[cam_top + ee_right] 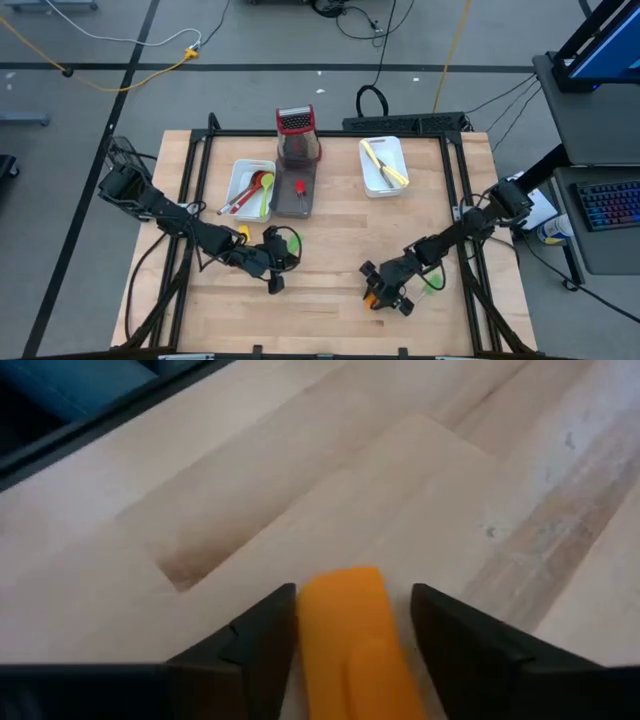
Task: Pick & Place Kitchen Items
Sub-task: Put the orange spatula into the black bin
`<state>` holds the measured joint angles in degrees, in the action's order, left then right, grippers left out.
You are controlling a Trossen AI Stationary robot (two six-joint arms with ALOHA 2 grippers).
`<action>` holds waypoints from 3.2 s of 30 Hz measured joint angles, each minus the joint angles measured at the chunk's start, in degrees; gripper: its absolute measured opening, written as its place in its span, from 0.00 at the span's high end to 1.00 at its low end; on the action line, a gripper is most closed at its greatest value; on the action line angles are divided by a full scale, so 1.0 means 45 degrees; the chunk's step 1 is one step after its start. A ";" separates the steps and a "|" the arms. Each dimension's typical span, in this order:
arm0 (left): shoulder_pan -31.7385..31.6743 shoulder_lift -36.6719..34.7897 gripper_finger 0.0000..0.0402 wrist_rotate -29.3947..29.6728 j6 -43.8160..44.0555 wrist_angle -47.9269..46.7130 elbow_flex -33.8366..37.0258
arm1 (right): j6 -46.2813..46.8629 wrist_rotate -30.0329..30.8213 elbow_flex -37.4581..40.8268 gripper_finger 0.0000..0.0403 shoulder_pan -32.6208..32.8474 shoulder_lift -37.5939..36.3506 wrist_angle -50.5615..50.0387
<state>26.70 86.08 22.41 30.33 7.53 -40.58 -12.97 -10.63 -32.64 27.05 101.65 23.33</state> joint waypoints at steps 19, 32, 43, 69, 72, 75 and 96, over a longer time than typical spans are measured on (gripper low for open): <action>0.0000 0.0000 0.88 -0.0005 0.0034 0.0000 0.0000 | 0.1053 0.0641 0.0029 0.99 -0.0205 0.0043 0.0552; 0.0003 0.0000 0.88 -0.0435 0.0039 0.0010 0.0000 | 0.2783 0.0516 0.0079 0.69 0.0039 -0.1834 -0.0042; 0.0000 0.0000 0.88 -0.0432 0.0073 0.0097 0.0005 | 0.3036 0.1447 0.0073 0.50 0.1460 -0.3601 -0.3317; -0.0107 0.0000 0.88 -0.0321 0.0282 0.0203 0.0005 | 0.0575 0.1978 -0.0013 0.85 0.0966 -0.1667 -0.5393; -0.0107 0.0000 0.88 -0.0321 0.0296 0.0227 0.0005 | 0.0842 0.2008 0.0034 0.86 0.0966 -0.1797 -0.5138; -0.0107 0.0000 0.88 -0.0321 0.0301 0.0262 0.0005 | 0.0864 0.2088 0.0043 0.86 0.0951 -0.1987 -0.4363; -0.0107 0.0000 0.88 -0.0325 0.0192 0.0403 0.0005 | -0.1495 0.5035 0.0073 0.87 -0.1272 -0.3709 0.3176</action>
<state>26.22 86.08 20.95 31.19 9.34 -40.56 -19.69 12.02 -32.32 21.33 84.95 37.62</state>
